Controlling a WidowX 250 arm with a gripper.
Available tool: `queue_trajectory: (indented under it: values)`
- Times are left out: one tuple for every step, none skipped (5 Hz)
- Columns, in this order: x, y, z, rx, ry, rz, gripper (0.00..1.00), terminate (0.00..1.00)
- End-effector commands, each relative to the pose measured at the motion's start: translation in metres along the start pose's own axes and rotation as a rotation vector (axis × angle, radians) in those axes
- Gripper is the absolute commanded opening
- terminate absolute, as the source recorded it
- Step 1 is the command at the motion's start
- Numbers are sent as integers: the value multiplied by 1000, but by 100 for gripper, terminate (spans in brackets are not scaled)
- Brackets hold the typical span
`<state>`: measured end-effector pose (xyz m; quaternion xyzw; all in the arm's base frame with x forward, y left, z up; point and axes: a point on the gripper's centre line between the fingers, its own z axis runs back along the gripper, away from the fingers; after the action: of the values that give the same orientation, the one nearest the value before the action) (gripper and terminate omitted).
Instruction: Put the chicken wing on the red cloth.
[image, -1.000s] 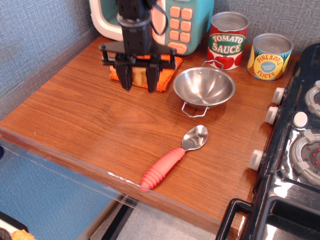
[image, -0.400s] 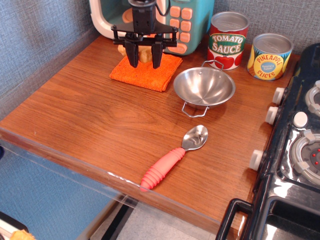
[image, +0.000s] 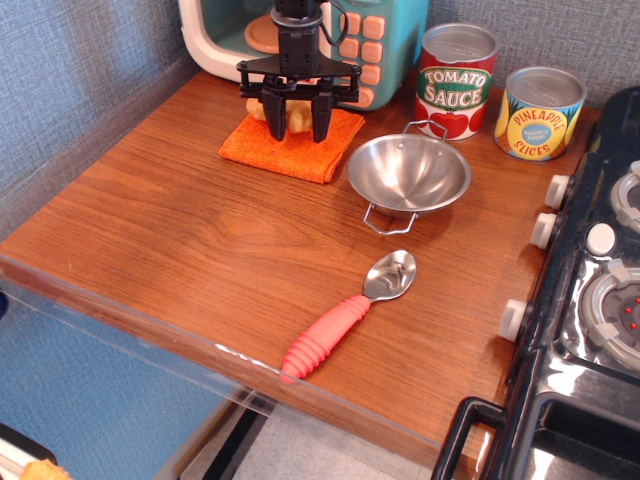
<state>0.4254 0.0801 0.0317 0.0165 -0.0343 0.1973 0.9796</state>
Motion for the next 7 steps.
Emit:
queue_trajectory:
  values:
    - [2, 7, 37, -10, -63, -33, 100, 0]
    - [-17, 16, 68, -27, -102, -88, 100, 0]
    - [-51, 37, 84, 8, -105, -180, 100, 0]
    - [-78, 58, 75, 57, -92, -265, 100, 0]
    - [-94, 70, 71, 76, -96, -294, 100, 0]
    - [-94, 70, 71, 76, -96, -294, 100, 0]
    - [-94, 70, 71, 76, -96, -294, 100, 0]
